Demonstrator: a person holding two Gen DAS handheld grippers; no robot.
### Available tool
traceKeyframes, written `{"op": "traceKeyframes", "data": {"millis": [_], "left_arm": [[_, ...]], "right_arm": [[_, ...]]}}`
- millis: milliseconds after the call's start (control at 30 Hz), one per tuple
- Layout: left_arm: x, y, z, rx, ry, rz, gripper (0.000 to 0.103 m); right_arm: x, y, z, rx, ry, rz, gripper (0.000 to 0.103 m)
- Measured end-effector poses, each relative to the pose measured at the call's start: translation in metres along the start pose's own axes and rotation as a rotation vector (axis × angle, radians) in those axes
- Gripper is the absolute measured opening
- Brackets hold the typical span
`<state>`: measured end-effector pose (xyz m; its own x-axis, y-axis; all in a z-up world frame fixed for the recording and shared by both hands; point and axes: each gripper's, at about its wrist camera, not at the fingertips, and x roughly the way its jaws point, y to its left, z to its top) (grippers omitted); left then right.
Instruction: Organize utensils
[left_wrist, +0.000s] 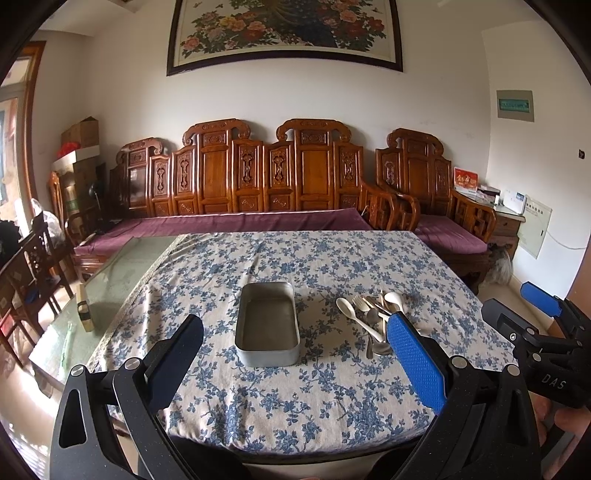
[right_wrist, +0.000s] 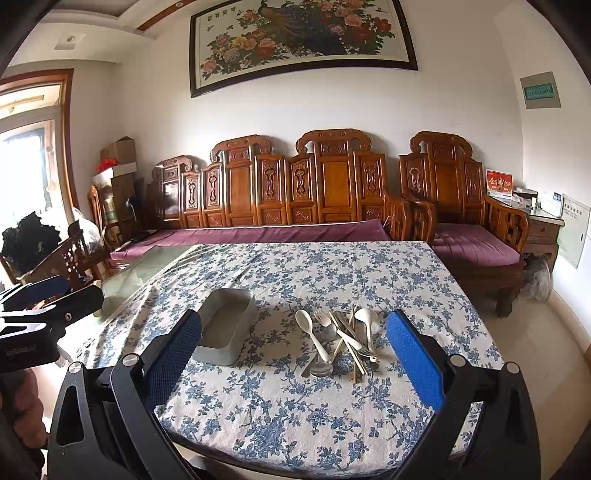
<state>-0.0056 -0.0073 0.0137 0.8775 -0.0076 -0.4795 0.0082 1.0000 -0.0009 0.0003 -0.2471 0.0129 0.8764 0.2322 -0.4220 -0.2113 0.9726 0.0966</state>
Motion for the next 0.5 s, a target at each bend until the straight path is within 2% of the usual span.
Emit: {"op": "traceKeyframes", "data": {"millis": [500], "left_arm": [[0.0013,0.0001,-0.002,0.002,0.002,0.0,0.097]], "right_arm": [[0.0027,0.0052,0.0022,0.002,0.001,0.0,0.1]]}}
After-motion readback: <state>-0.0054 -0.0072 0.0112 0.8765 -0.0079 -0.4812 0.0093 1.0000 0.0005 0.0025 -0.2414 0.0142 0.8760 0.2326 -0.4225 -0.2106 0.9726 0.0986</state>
